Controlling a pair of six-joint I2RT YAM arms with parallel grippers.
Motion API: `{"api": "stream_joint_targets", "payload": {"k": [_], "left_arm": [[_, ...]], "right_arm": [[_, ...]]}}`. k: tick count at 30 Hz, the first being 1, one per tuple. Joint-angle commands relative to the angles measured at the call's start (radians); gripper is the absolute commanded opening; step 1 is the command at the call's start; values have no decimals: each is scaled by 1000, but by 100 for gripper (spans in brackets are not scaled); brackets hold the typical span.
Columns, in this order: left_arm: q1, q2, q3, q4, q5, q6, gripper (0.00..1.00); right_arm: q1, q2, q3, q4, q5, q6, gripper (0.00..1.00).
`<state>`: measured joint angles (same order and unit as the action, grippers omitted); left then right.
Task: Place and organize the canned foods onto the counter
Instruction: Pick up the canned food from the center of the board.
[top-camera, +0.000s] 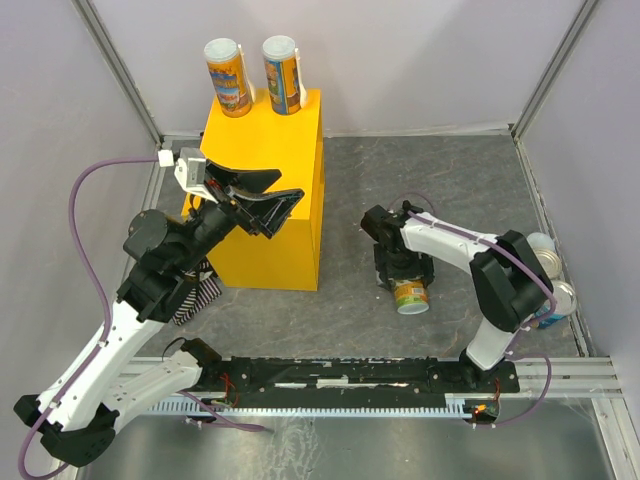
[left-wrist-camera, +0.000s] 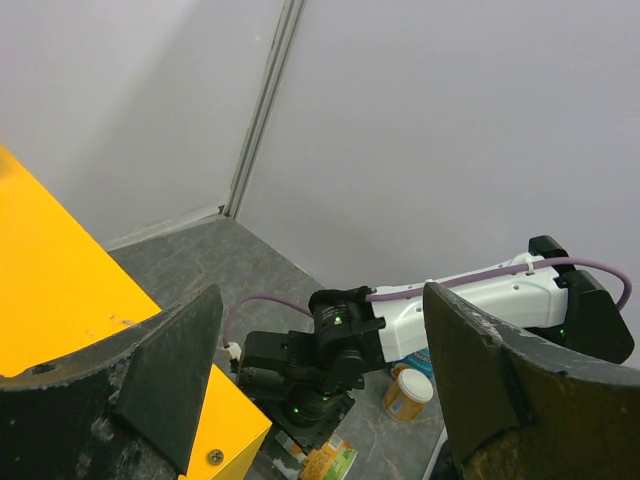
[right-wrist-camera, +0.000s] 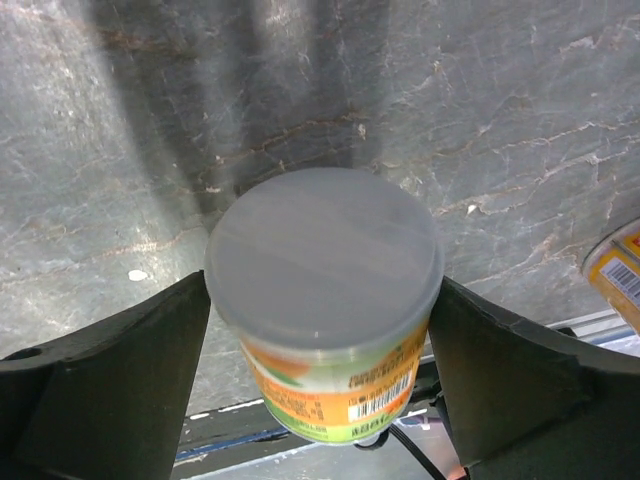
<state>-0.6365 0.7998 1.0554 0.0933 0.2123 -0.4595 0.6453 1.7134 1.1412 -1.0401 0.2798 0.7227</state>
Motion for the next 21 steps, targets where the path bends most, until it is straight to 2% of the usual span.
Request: {"api": "stream_joint_targets", "payload": {"k": [1, 4, 6, 12, 13, 17, 21], "left_arm": [[-2, -4, 37, -23, 2, 14, 87], [-2, -4, 47, -42, -2, 30, 87], [-2, -5, 53, -51, -6, 39, 87], [-1, -5, 64, -62, -9, 55, 87], [-2, -5, 66, -63, -11, 58, 87], [-2, -5, 75, -66, -15, 65, 87], [-2, -11, 74, -61, -30, 66, 88]], "right_arm": [[-14, 34, -10, 69, -23, -14, 93], [-23, 38, -18, 96, -34, -14, 86], [-23, 28, -19, 107, -33, -16, 76], [-23, 9, 8, 102, -8, -47, 26], [-23, -4, 10, 108, -6, -52, 22], [-23, -126, -6, 179, -1, -68, 18], [-22, -240, 2, 221, 32, -86, 2]]}}
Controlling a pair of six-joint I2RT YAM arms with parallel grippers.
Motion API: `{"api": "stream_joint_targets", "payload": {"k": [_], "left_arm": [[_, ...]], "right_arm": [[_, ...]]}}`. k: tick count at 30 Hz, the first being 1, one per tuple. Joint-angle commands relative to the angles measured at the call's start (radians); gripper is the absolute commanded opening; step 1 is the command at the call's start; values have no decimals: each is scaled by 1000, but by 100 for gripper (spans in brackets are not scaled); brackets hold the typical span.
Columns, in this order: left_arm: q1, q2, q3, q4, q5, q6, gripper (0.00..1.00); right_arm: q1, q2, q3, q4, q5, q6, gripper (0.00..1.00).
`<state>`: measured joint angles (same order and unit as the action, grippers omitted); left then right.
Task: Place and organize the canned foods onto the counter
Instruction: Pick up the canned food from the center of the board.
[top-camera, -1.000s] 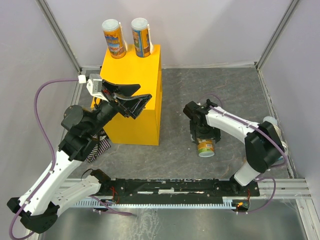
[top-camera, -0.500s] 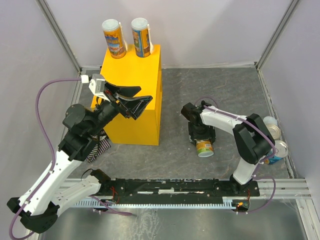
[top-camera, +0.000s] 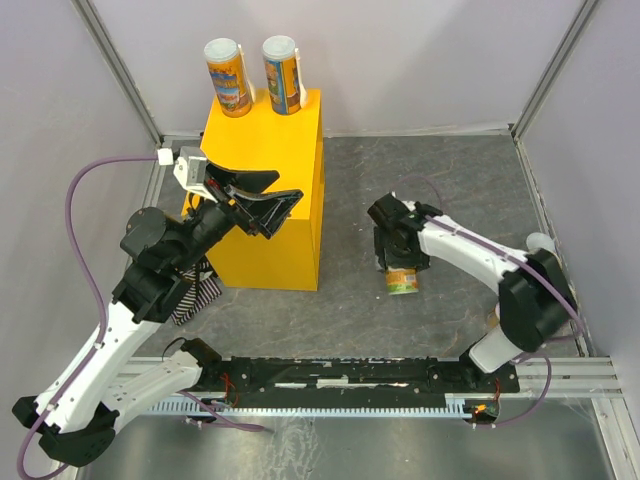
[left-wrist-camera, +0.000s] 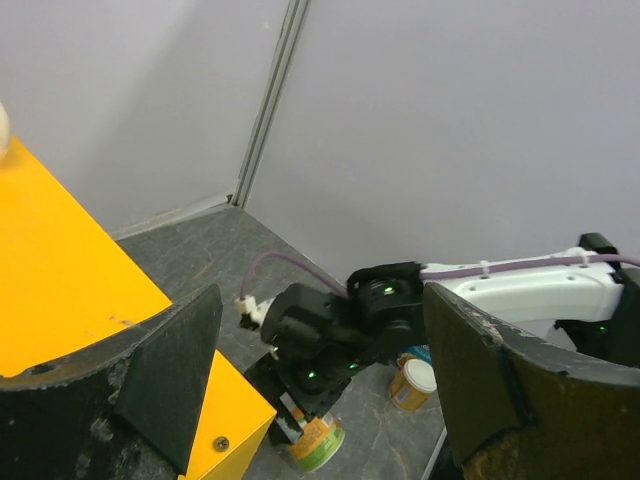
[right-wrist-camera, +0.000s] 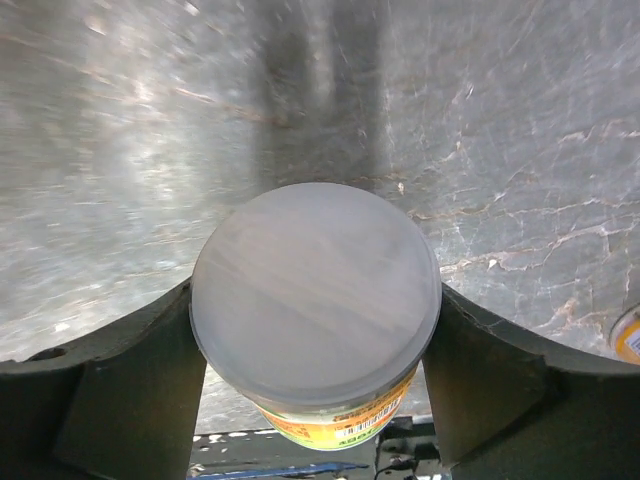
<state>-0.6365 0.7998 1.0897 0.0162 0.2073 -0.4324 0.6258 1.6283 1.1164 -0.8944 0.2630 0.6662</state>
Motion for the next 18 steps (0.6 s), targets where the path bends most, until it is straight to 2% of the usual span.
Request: {"api": "stream_joint_targets", "payload": {"k": [1, 11, 18], "left_arm": [[-2, -11, 40, 19, -29, 38, 88], [-2, -16, 36, 49, -52, 18, 88], [-2, -4, 41, 47, -77, -16, 88]], "right_arm": [[-2, -176, 34, 77, 61, -32, 1], [-2, -361, 147, 115, 126, -64, 1], [5, -402, 329, 191, 117, -128, 1]]}}
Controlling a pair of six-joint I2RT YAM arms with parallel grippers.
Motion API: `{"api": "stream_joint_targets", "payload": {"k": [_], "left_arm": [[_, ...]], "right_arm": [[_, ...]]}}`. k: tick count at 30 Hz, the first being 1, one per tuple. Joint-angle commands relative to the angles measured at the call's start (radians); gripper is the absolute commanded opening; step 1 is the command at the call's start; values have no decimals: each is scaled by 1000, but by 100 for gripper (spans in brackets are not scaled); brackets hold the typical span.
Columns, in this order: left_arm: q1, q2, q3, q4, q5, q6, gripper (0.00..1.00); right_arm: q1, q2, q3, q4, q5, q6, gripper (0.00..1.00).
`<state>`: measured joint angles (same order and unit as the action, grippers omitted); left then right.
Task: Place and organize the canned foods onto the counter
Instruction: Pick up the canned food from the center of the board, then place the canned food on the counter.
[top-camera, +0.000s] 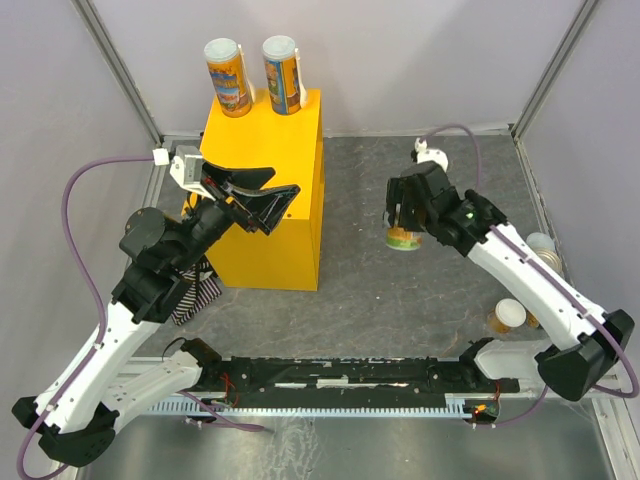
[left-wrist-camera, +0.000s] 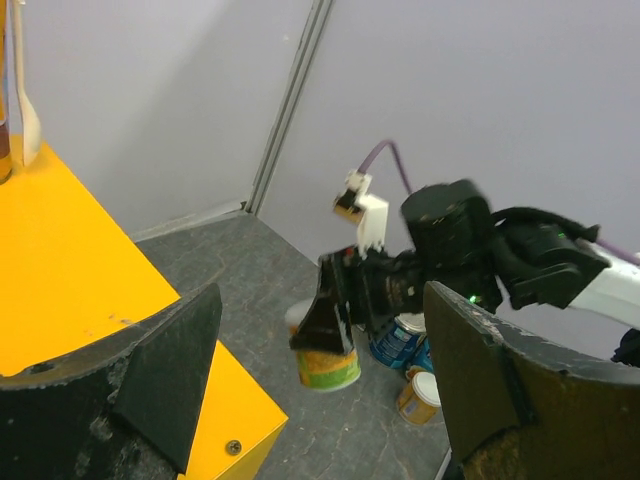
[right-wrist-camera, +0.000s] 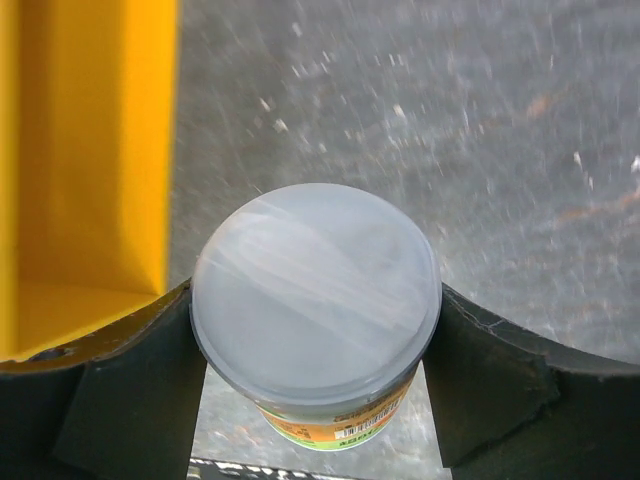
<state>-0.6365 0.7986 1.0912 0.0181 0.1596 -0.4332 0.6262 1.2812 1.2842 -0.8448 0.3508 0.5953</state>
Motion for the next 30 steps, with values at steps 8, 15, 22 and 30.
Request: {"api": "stream_joint_targets", "payload": {"k": [8, 15, 22, 30], "left_arm": [[-2, 3, 54, 11, -101, -37, 88], [-3, 12, 75, -17, -113, -42, 88], [-2, -2, 84, -60, -159, -33, 88], [-1, -27, 130, -170, -231, 12, 88]], "right_arm": [[76, 52, 462, 185, 22, -173, 1], [155, 163, 688, 231, 13, -257, 1], [235, 264, 810, 294, -5, -333, 1], [302, 334, 854, 413, 1, -399, 1]]}}
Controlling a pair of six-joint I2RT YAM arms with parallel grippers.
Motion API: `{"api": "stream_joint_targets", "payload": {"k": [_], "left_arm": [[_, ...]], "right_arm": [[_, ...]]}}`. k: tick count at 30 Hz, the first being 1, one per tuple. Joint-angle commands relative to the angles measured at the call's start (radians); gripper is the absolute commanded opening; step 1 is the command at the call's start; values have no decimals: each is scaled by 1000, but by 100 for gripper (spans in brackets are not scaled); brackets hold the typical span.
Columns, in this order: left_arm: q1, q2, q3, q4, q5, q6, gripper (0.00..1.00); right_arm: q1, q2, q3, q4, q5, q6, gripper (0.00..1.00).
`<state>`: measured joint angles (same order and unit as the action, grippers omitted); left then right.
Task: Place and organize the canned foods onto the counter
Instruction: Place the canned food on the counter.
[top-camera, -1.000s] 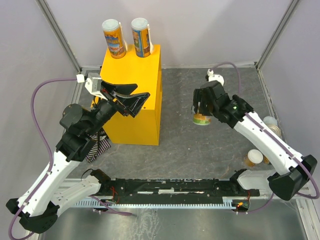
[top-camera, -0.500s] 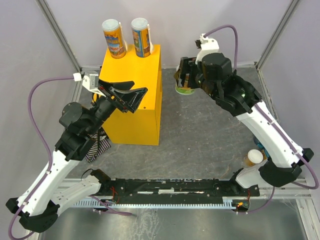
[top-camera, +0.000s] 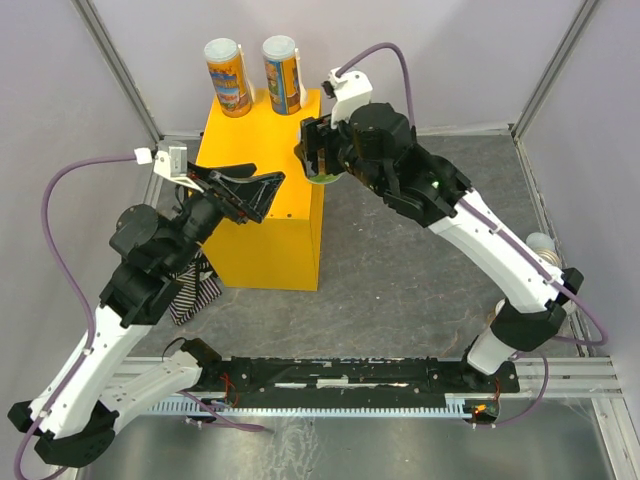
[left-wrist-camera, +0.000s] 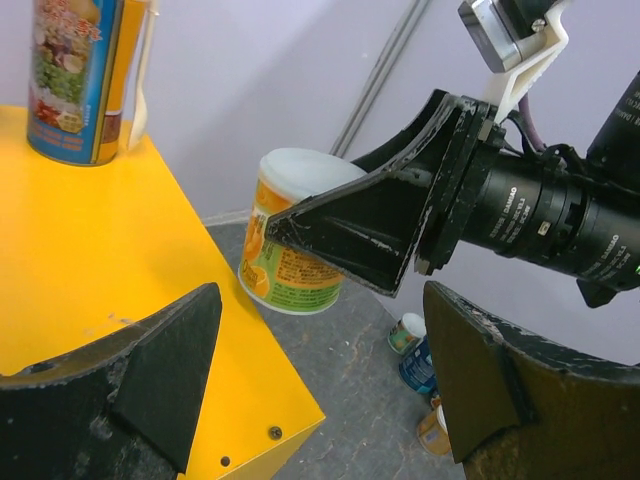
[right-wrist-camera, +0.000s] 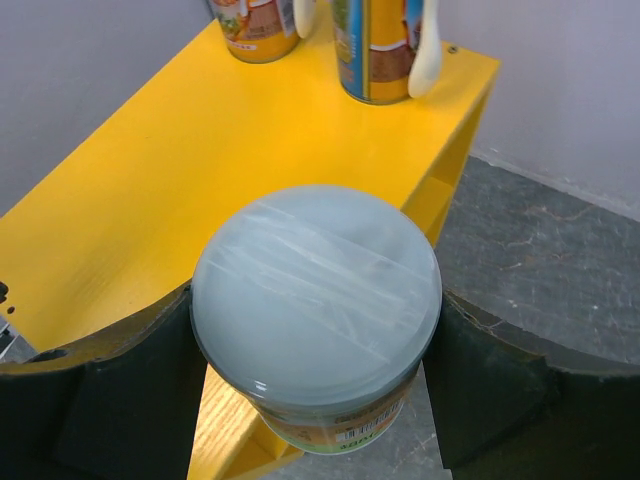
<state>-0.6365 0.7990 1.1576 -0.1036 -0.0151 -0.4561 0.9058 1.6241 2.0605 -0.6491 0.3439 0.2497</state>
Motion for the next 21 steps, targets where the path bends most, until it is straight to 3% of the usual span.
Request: {"api": "stream_joint_targets", "payload": {"k": [1, 21], "left_arm": [[-2, -31, 69, -65, -66, 44, 88], [-2, -124, 86, -282, -213, 130, 88]], "right_arm": [[26, -4, 78, 232, 3, -57, 1], [104, 137, 39, 505, -21, -131, 1]]}}
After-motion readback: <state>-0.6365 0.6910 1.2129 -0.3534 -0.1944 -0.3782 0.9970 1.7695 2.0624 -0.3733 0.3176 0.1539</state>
